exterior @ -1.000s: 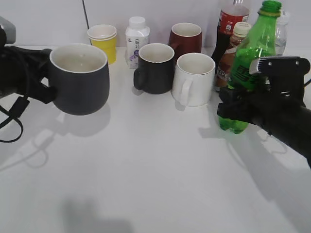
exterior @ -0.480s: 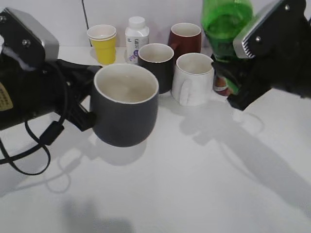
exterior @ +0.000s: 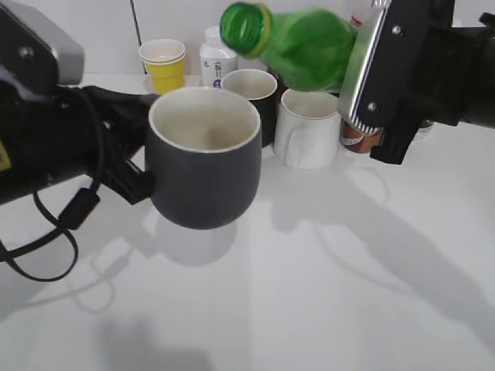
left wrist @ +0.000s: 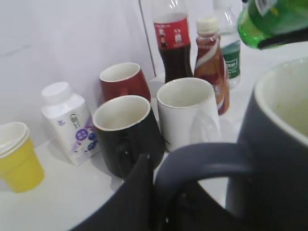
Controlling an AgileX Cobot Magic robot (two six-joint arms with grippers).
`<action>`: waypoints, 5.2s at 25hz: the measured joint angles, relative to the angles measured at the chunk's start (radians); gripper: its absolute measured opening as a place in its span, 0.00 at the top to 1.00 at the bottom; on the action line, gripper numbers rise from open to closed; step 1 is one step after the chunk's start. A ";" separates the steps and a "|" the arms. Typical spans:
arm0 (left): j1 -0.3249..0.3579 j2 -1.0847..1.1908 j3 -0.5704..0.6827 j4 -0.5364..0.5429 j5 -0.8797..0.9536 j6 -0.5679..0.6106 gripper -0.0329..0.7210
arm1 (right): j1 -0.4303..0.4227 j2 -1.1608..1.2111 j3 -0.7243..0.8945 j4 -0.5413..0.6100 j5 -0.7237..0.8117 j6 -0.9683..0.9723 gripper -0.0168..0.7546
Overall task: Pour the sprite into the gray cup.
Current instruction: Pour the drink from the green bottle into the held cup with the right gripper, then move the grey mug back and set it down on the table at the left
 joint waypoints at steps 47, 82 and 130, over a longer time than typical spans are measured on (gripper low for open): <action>0.000 -0.033 0.000 -0.010 0.093 -0.021 0.89 | 0.001 0.209 -0.077 0.256 -0.456 -0.768 0.48; 0.143 0.048 0.000 -0.029 -0.069 -0.021 0.89 | 0.001 0.142 -0.022 0.007 -0.243 0.802 0.48; 0.366 0.576 0.158 -0.032 -0.704 -0.045 0.57 | 0.001 0.151 0.098 0.192 -0.299 0.947 0.48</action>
